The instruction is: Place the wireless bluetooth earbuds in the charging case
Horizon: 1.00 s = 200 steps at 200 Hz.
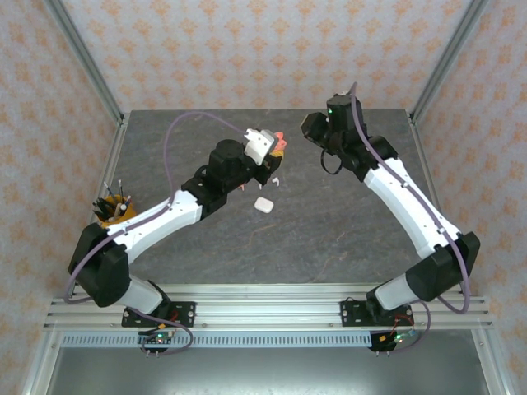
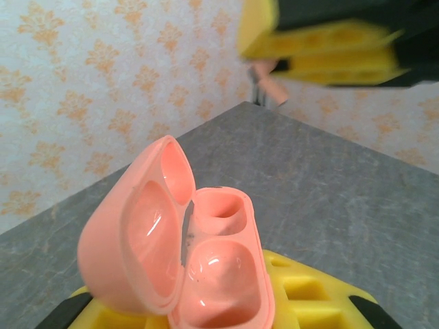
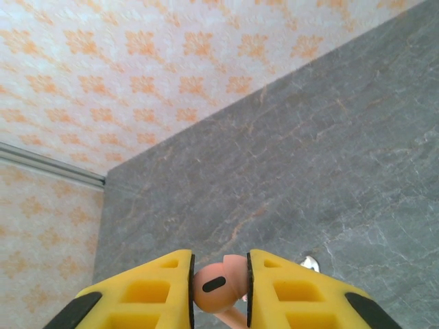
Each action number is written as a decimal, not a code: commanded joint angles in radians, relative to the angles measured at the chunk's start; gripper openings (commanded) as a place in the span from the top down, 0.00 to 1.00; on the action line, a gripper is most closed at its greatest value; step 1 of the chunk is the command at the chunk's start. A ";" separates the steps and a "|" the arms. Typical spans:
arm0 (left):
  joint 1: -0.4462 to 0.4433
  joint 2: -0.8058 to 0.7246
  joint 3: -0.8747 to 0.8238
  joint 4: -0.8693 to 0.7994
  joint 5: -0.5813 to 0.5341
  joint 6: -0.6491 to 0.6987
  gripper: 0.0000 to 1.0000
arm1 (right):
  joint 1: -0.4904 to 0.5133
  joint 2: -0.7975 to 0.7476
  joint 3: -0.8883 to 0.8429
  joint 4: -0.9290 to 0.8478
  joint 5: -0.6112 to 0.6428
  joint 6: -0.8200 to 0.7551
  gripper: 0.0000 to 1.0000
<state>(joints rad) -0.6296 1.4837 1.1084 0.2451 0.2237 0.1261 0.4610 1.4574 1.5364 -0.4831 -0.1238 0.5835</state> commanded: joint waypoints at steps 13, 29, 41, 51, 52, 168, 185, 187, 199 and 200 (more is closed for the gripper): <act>-0.008 0.045 0.003 0.183 -0.158 -0.022 1.00 | -0.005 -0.069 -0.027 0.077 0.033 0.044 0.77; -0.014 0.070 0.016 0.225 -0.197 -0.035 1.00 | -0.004 -0.088 -0.041 0.107 0.027 0.067 0.77; -0.020 0.091 0.038 0.243 -0.207 -0.041 1.00 | -0.004 -0.098 -0.057 0.141 0.021 0.085 0.77; -0.026 0.110 0.061 0.248 -0.211 -0.043 1.00 | -0.004 -0.107 -0.069 0.172 0.013 0.099 0.77; -0.027 0.112 0.064 0.248 -0.212 -0.043 1.00 | -0.004 -0.107 -0.070 0.173 0.012 0.101 0.77; -0.058 0.191 0.148 0.312 -0.233 -0.088 1.00 | 0.025 -0.108 -0.205 0.496 -0.017 0.270 0.76; -0.058 0.198 0.155 0.309 -0.230 -0.089 1.00 | 0.037 -0.103 -0.209 0.514 -0.016 0.268 0.76; -0.058 0.199 0.156 0.308 -0.230 -0.089 1.00 | 0.039 -0.102 -0.208 0.515 -0.016 0.268 0.76; -0.058 0.203 0.161 0.308 -0.229 -0.089 1.00 | 0.050 -0.099 -0.206 0.521 -0.016 0.267 0.76; -0.058 0.203 0.162 0.308 -0.228 -0.089 1.00 | 0.051 -0.097 -0.206 0.521 -0.017 0.266 0.76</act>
<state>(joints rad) -0.6746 1.6768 1.2278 0.5068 0.0097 0.0498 0.4911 1.3651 1.3380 -0.0425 -0.1352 0.8387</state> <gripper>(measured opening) 0.235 0.236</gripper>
